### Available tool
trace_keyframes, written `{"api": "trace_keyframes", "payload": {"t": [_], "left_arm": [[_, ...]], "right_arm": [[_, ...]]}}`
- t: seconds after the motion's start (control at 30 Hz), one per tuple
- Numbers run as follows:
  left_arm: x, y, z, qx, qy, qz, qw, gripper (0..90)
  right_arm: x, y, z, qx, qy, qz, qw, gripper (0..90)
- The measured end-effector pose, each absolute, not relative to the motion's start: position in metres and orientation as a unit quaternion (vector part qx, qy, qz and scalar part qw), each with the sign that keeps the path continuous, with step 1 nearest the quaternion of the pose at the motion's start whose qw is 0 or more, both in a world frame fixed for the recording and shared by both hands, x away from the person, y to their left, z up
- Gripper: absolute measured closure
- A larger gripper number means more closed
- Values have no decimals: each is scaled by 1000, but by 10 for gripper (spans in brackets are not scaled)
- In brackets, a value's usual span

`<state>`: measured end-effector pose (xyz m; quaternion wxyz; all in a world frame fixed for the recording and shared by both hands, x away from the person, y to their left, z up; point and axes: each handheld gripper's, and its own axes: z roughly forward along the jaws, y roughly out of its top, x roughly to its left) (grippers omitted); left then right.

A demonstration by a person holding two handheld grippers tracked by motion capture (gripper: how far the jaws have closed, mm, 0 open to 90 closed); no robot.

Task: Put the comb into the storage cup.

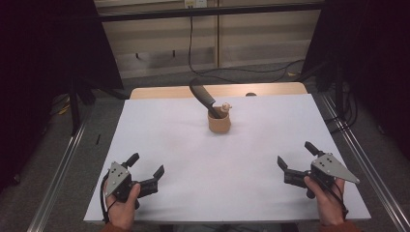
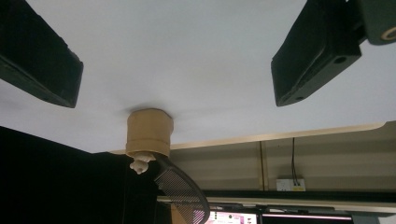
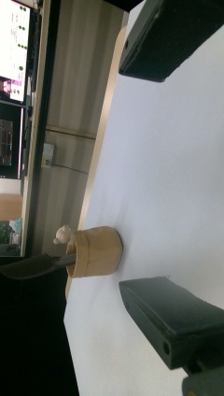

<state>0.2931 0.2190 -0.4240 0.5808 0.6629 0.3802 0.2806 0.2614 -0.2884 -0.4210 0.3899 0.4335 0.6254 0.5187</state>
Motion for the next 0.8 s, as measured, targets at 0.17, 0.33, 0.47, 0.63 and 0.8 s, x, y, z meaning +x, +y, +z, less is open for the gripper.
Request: {"api": "trace_keyframes", "payload": {"t": [0.17,0.33,0.47,0.63,0.8], "left_arm": [[292,219,-424,663,383,282,579,23],[291,218,-425,668,384,286,570,23],[291,219,-425,669,384,285,570,23],[293,219,-424,664,383,283,576,23],[295,218,-425,668,380,281,574,23]], "right_arm": [[253,-295,-423,437,625,516,389,0],[248,-301,-430,440,618,518,395,0],[248,-299,-437,444,623,511,391,0],[249,-293,-438,441,626,511,390,0],[251,-294,-437,445,620,512,395,0]]}}
